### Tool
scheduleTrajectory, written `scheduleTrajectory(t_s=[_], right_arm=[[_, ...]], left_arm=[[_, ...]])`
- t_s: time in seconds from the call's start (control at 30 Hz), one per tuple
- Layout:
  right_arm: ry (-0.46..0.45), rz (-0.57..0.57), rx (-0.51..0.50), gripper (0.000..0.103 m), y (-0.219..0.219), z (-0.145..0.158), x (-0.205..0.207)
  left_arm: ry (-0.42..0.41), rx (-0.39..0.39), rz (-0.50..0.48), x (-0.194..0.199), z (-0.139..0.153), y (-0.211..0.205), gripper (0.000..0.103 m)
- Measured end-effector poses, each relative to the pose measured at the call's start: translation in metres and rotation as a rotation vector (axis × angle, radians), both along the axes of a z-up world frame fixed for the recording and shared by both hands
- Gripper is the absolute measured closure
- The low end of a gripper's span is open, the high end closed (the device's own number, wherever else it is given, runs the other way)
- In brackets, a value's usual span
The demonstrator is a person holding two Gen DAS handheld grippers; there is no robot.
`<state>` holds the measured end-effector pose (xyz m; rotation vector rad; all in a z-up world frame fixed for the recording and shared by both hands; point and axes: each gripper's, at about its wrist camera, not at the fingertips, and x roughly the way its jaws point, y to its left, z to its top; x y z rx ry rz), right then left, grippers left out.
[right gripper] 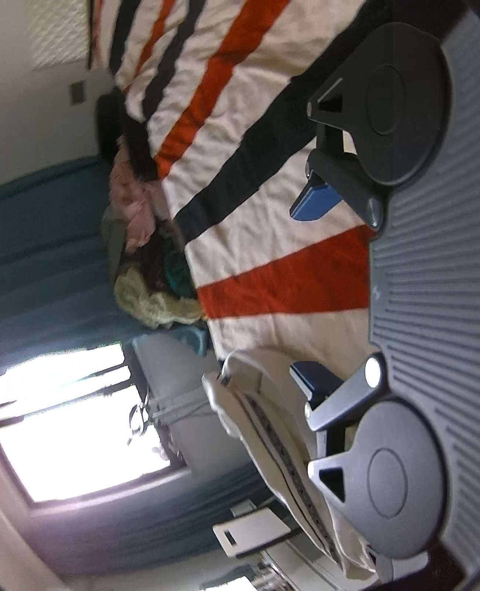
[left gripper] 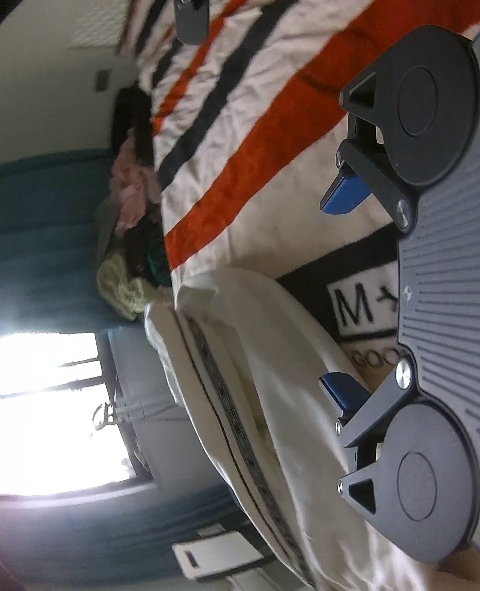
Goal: Fold clothes
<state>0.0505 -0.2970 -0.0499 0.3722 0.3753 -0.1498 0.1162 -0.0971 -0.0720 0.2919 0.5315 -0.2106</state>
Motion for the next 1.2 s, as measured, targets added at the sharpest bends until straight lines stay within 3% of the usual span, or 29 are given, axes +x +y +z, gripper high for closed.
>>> scheduleTrajectory(t_s=[0.1, 0.2, 0.5, 0.67, 0.73, 0.77, 0.83, 0.87, 1.0, 1.2], right_arm=[[0.035, -0.058, 0.009, 0.018, -0.005, -0.008, 0.003], [0.047, -0.177, -0.02, 0.018, -0.005, -0.016, 0.004], [0.074, -0.338, 0.042, 0.018, -0.024, -0.047, 0.032], [0.09, -0.38, -0.01, 0.019, -0.026, -0.065, 0.053], [0.089, -0.407, -0.028, 0.019, -0.027, -0.072, 0.058], [0.086, -0.417, -0.03, 0.019, -0.027, -0.076, 0.061], [0.093, -0.412, -0.032, 0.019, -0.028, -0.08, 0.068], [0.096, -0.41, -0.034, 0.019, -0.028, -0.083, 0.071], [0.101, -0.399, -0.058, 0.019, -0.027, -0.086, 0.075], [0.033, -0.433, -0.087, 0.019, -0.026, -0.077, 0.063]], left_arm=[[-0.014, 0.112, -0.04, 0.029, -0.015, -0.025, 0.01], [-0.09, 0.252, -0.059, 0.06, -0.026, -0.054, 0.012], [-0.193, 0.361, -0.116, 0.174, -0.044, -0.126, 0.011], [-0.175, 0.352, -0.099, 0.213, -0.048, -0.132, 0.014], [-0.167, 0.349, -0.093, 0.228, -0.05, -0.134, 0.024], [-0.164, 0.347, -0.089, 0.236, -0.05, -0.135, 0.032], [-0.156, 0.343, -0.083, 0.252, -0.052, -0.137, 0.091], [-0.153, 0.341, -0.079, 0.26, -0.053, -0.138, 0.096], [-0.139, 0.33, -0.067, 0.29, -0.055, -0.142, 0.098], [-0.173, -0.005, -0.128, 0.222, 0.044, -0.106, 0.099]])
